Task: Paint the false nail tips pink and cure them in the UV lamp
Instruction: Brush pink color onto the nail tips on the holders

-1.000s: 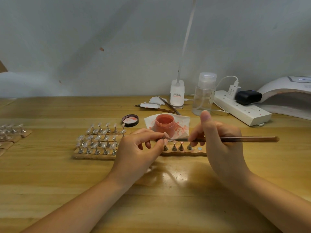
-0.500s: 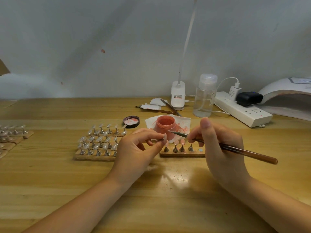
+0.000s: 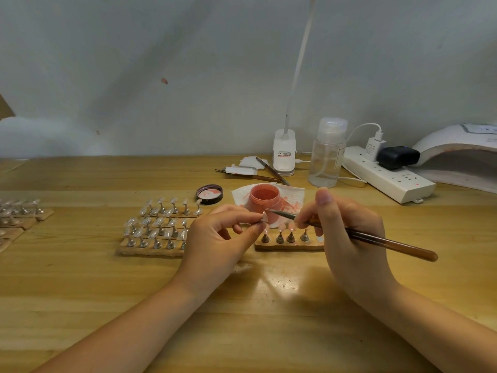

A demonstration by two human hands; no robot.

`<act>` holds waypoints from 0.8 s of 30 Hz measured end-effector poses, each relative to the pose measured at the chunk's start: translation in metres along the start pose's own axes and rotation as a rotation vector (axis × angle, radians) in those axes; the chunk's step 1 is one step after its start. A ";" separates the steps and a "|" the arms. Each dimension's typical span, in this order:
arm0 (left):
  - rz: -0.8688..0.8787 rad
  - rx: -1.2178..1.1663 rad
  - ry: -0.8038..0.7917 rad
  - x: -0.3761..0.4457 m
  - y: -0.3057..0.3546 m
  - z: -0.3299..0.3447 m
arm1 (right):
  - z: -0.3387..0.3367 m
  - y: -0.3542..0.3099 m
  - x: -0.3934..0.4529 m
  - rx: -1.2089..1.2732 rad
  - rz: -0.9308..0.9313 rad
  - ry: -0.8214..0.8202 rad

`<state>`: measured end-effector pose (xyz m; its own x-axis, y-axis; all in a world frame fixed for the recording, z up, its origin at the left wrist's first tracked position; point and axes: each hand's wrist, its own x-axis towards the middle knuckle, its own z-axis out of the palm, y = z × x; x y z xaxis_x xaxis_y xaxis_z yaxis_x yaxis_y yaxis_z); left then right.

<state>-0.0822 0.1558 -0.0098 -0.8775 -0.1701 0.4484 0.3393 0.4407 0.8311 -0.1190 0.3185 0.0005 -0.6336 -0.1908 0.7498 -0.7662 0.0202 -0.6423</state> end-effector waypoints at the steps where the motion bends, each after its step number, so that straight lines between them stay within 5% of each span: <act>1: 0.001 0.004 0.001 0.000 0.000 0.000 | 0.000 0.000 0.000 -0.007 0.009 -0.012; 24: -0.029 -0.016 0.011 0.000 0.000 0.000 | -0.001 -0.001 0.000 0.027 0.050 -0.020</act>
<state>-0.0821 0.1561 -0.0100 -0.8835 -0.1922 0.4271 0.3187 0.4216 0.8489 -0.1186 0.3191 0.0008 -0.6685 -0.2096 0.7135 -0.7303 0.0038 -0.6831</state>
